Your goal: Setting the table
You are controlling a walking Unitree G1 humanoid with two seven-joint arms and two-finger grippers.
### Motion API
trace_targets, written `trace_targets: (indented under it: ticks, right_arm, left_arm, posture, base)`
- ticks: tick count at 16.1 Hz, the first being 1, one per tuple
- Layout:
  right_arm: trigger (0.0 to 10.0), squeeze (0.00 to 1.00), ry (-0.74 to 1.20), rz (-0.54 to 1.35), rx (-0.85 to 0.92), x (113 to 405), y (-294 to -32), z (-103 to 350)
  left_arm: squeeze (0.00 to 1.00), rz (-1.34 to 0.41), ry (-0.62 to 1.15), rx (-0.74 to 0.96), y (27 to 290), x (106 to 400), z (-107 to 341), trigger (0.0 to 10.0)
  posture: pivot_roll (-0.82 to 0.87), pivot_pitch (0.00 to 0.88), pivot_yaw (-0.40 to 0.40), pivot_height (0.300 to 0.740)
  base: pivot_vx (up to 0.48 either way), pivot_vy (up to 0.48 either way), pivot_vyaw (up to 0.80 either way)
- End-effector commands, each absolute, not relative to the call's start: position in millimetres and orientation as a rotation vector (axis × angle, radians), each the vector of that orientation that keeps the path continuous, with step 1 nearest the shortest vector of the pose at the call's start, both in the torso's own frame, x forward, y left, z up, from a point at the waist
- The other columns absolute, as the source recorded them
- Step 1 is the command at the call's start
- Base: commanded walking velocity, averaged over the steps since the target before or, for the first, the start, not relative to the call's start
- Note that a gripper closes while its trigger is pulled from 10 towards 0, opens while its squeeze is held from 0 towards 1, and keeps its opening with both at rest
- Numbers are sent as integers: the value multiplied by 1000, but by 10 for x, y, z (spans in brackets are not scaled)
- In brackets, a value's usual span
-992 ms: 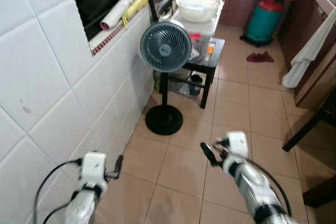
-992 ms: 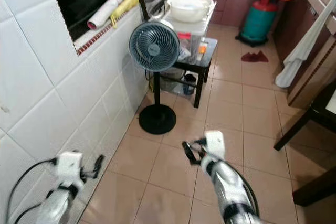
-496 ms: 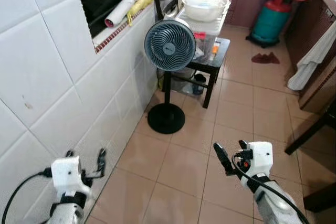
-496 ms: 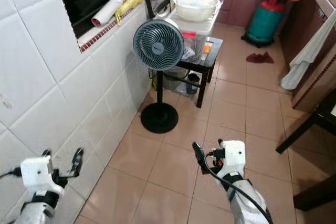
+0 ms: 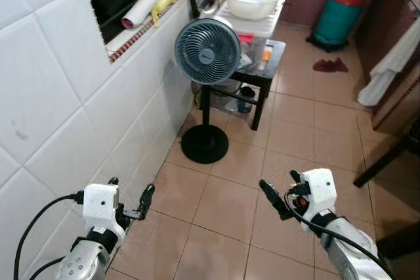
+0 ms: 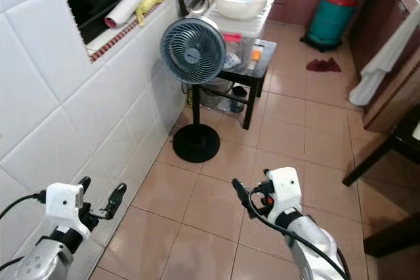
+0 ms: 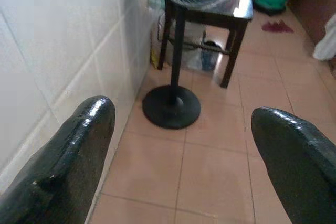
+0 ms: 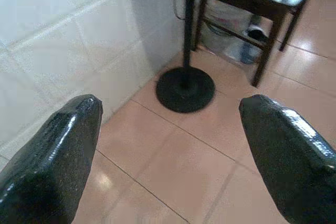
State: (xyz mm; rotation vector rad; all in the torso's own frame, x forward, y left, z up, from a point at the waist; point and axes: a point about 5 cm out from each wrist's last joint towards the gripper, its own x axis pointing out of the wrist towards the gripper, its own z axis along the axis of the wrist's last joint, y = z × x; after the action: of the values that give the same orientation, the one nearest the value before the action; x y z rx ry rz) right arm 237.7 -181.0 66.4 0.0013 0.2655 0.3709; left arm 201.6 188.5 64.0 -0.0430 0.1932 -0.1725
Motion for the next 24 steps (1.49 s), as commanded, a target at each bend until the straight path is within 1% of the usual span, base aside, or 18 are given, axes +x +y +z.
trace_targets:
  ticks: [1, 4, 6, 9, 11, 12, 16, 22, 24]
  right_arm:
    - [10000, 0, 258, 363, 6, 2344, -1809, 703]
    - [10000, 0, 237, 312, 56, 2270, -1743, 702]
    - [10000, 0, 241, 292, 77, 2268, -1705, 688]
    - [10000, 0, 234, 280, 28, 2363, -1705, 717]
    - [10000, 0, 221, 266, 40, 2430, -1676, 746]
    - [10000, 0, 217, 262, 36, 2443, -1659, 754]
    - [10000, 0, 206, 237, 37, 2472, -1645, 759]
    - [10000, 0, 198, 208, 54, 2452, -1641, 741]
    - [10000, 0, 190, 203, 60, 2429, -1628, 740]
  left_arm:
    - [0, -164, 219, -47, 1888, 1957, 590, 10000]
    - [0, -138, 179, -31, 1852, 1897, 598, 10000]
    - [0, -117, 173, -14, 1854, 1886, 593, 10000]
    - [0, -96, 129, -45, 1875, 1906, 608, 10000]
    - [0, -46, 139, -13, 1949, 1986, 559, 10000]
    - [0, -58, 136, -11, 1956, 2025, 540, 10000]
    - [0, -77, 141, -51, 1931, 2060, 527, 10000]
    - [0, -71, 111, 15, 1938, 2102, 603, 10000]
    - [0, -67, 107, 26, 1922, 2115, 617, 10000]
  posture:
    - [-10, 94, -11, 740]
    - [-4, 94, 1, 740]
    - [13, 95, -12, 740]
    - [16, 93, -18, 740]
    - [16, 88, -24, 740]
    - [16, 85, -28, 740]
    - [15, 86, -24, 740]
    - [4, 88, 0, 740]
    - [-2, 89, 20, 740]
  base:
    - [0, 0, 0]
    - [0, 0, 0]
    - [0, 0, 0]
    - [0, 0, -748]
    - [0, 0, -788]
    - [0, 0, -788]
    - [0, 0, -788]
    - [0, 0, -794]
    - [0, 0, 0]
